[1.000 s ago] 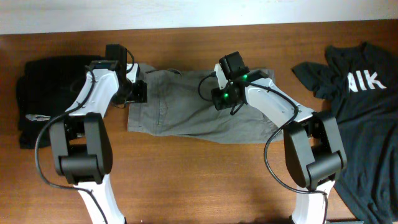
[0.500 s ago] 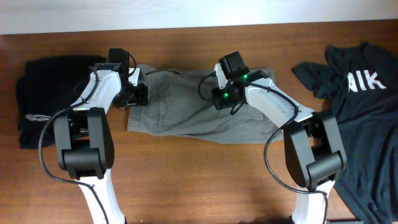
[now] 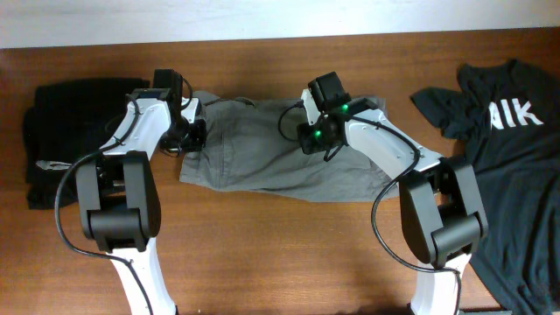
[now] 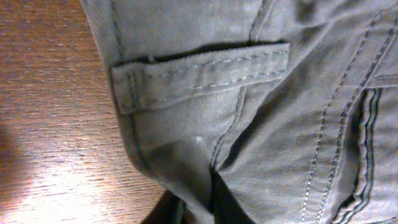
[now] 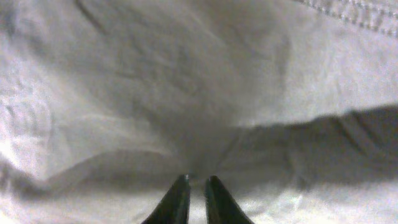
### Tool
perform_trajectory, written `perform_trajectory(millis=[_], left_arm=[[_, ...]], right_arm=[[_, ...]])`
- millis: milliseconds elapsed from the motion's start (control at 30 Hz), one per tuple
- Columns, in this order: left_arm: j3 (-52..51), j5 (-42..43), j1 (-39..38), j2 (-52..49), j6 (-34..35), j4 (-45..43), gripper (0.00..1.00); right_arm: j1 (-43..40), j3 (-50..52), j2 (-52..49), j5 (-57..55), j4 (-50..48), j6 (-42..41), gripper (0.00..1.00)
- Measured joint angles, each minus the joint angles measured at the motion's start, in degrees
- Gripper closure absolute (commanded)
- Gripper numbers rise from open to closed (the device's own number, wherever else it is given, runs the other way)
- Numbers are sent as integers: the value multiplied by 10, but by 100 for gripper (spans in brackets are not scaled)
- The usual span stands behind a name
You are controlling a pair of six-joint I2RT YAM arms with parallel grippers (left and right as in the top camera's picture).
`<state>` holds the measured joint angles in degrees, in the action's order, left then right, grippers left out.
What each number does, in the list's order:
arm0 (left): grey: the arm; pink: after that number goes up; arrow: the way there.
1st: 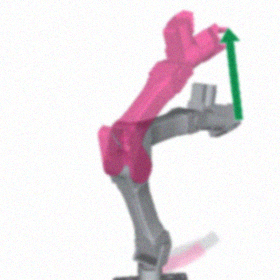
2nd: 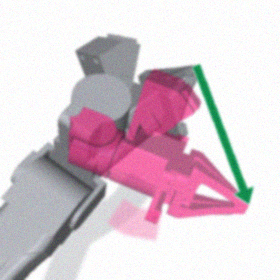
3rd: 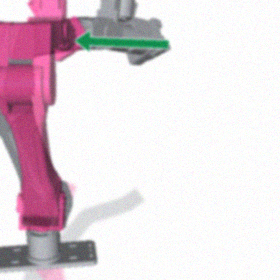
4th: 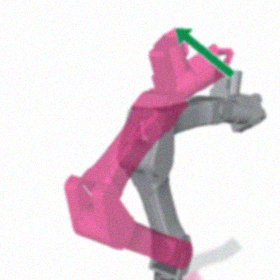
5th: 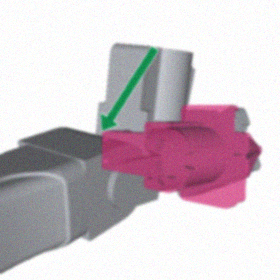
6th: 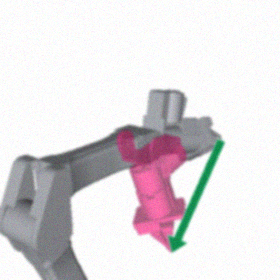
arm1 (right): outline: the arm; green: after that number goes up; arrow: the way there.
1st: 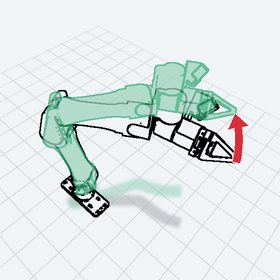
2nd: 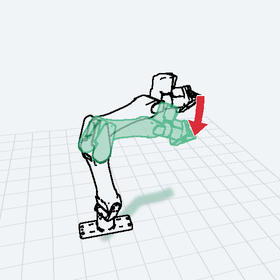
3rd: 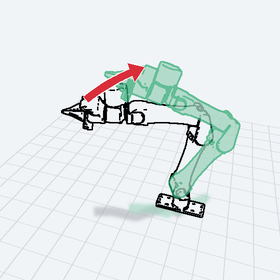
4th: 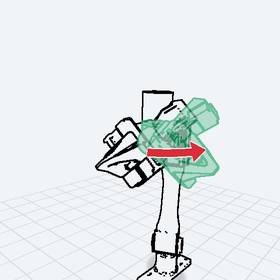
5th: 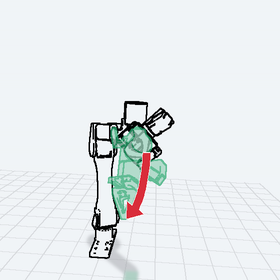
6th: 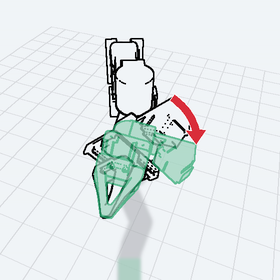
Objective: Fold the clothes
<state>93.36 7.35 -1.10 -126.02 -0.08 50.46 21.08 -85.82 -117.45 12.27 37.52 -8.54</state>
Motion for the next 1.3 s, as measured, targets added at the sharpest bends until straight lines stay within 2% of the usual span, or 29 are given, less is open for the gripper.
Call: perform_trajectory(millis=[133, 367, 867, 1300], left_arm=[[0, 2, 0, 0, 0, 1, 99], [31, 2, 0, -5, 0, 61, 99], [301, 2, -19, -16, 3, 288, 99], [382, 2, -60, -16, 3, 347, 99]], right_arm=[[-1, -10, 0, 5, 4, -27, 96], [0, -11, 0, 8, 34, -68, 96], [32, -11, 0, 50, 67, -147, 96], [37, -11, -1, 131, 14, -170, 96]])
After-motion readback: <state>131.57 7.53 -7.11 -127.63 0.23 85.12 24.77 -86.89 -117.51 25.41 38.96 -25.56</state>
